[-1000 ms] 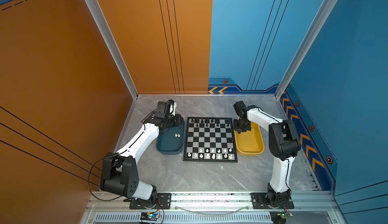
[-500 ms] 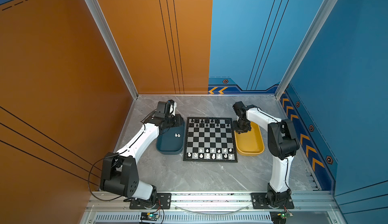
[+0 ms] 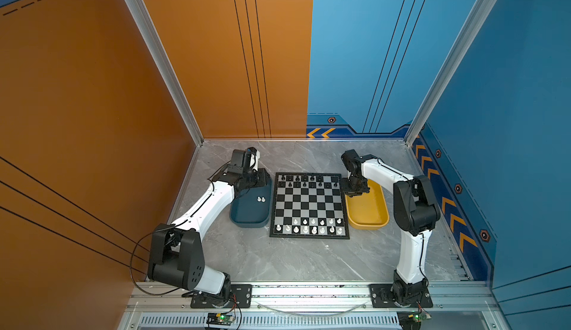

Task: Set up the chess pieces on the board
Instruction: 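Close the right gripper on a black pawn in the yellow tray, then lift the black pawn and carry it to the end of the black second row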

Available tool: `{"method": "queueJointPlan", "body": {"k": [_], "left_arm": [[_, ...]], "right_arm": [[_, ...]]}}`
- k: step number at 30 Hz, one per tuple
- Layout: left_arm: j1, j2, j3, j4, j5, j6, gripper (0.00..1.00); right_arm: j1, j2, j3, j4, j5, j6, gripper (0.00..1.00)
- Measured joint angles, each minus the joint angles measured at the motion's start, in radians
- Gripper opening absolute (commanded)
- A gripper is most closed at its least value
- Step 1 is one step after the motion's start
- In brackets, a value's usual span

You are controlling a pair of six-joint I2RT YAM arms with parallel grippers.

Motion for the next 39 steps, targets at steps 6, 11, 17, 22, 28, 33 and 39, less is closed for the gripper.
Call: {"method": "queueJointPlan", "body": {"k": [6,11,17,22,28,33,39], "left_arm": [[0.000,0.000,0.000,0.000,0.000,0.000,0.35],[0.000,0.000,0.000,0.000,0.000,0.000,0.35],[0.000,0.000,0.000,0.000,0.000,0.000,0.35],[0.000,0.000,0.000,0.000,0.000,0.000,0.35],[0.000,0.001,0.000,0.000,0.004,0.000,0.35],[0.000,0.001,0.000,0.000,0.004,0.000,0.35],[0.000,0.001,0.000,0.000,0.008,0.000,0.35]], "right_arm": [[0.000,0.000,0.000,0.000,0.000,0.000,0.20],[0.000,0.000,0.000,-0.002,0.000,-0.001,0.19],[-0.002,-0.001,0.001,-0.018,0.001,-0.004,0.18],[-0.003,-0.010,0.017,-0.045,0.001,-0.005,0.15],[-0.003,-0.052,0.043,-0.072,0.005,-0.013,0.15],[-0.003,-0.092,0.065,-0.103,0.016,-0.021,0.15],[0.008,-0.125,0.124,-0.142,0.027,-0.023,0.15]]}}
